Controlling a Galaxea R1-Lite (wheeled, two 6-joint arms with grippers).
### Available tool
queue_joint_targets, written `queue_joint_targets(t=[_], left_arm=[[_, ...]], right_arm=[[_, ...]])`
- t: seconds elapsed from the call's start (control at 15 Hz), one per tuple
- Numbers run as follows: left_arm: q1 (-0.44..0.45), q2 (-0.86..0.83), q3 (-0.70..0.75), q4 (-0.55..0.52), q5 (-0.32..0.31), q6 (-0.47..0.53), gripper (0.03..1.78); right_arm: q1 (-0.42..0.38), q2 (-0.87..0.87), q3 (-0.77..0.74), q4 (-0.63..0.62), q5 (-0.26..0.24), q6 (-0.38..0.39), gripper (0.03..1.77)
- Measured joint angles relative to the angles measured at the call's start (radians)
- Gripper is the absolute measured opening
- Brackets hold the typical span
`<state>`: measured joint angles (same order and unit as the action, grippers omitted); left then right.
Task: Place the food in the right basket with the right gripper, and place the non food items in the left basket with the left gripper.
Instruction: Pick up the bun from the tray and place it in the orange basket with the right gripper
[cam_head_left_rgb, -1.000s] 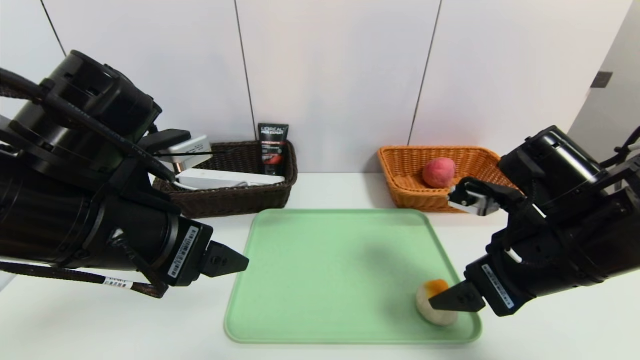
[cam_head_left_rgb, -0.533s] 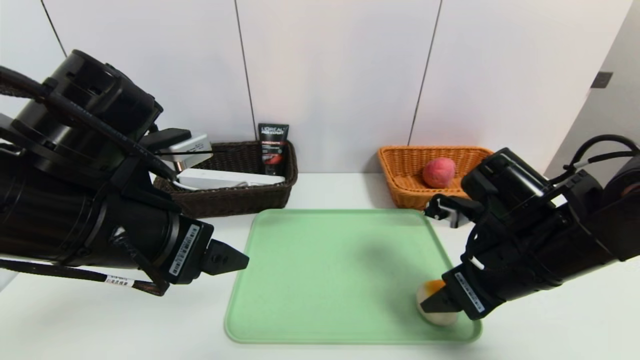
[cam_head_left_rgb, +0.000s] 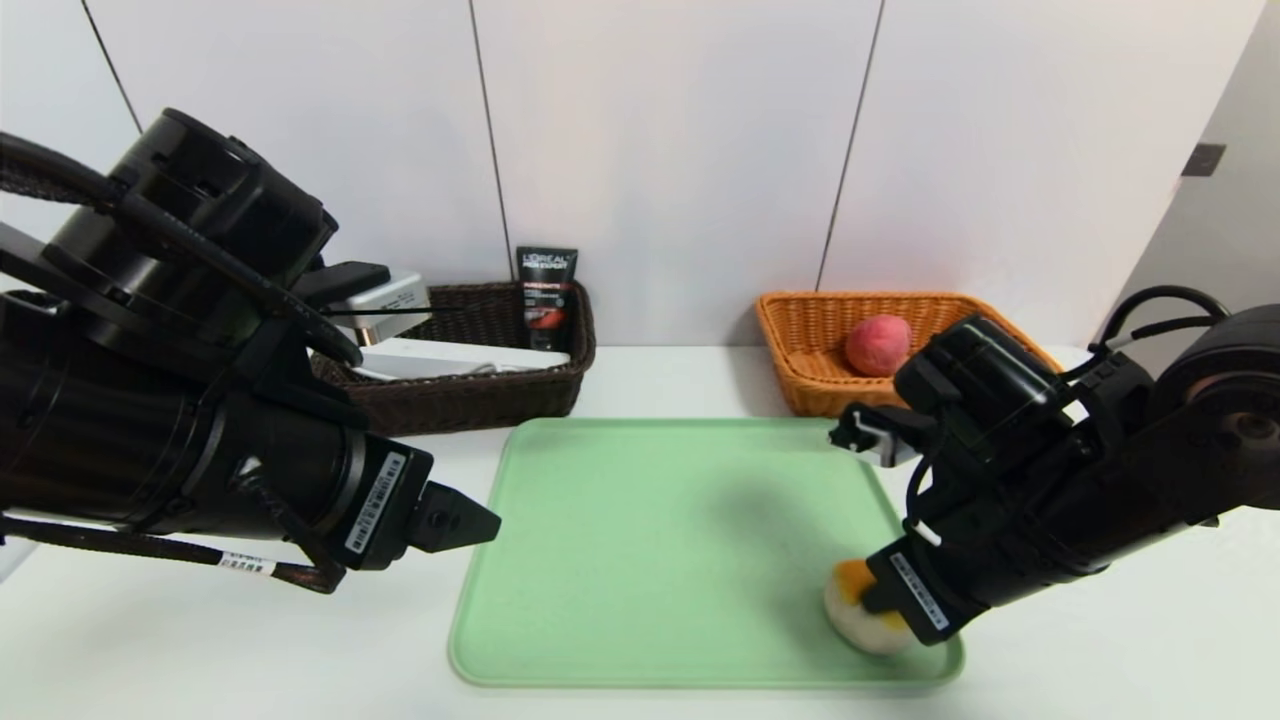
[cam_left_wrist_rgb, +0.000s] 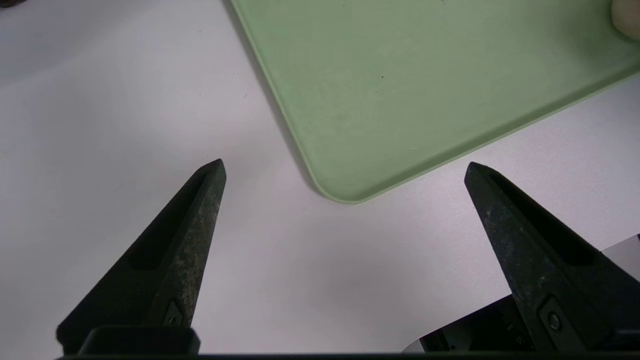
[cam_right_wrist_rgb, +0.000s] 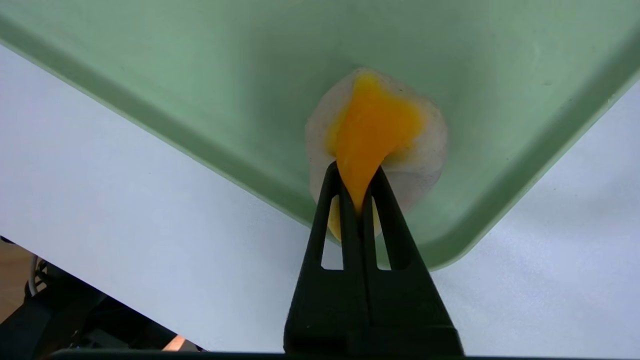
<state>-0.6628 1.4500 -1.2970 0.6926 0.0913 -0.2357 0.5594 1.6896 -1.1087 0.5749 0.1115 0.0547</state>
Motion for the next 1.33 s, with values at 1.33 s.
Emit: queue_joint_targets(t=[1.33], left_arm=[[0.000, -0.009, -0.005, -0.031, -0.001, 0.004, 1.69]], right_arm=[[-0.273, 0.132, -0.391, -0.432, -0.196, -0.163, 0.05]])
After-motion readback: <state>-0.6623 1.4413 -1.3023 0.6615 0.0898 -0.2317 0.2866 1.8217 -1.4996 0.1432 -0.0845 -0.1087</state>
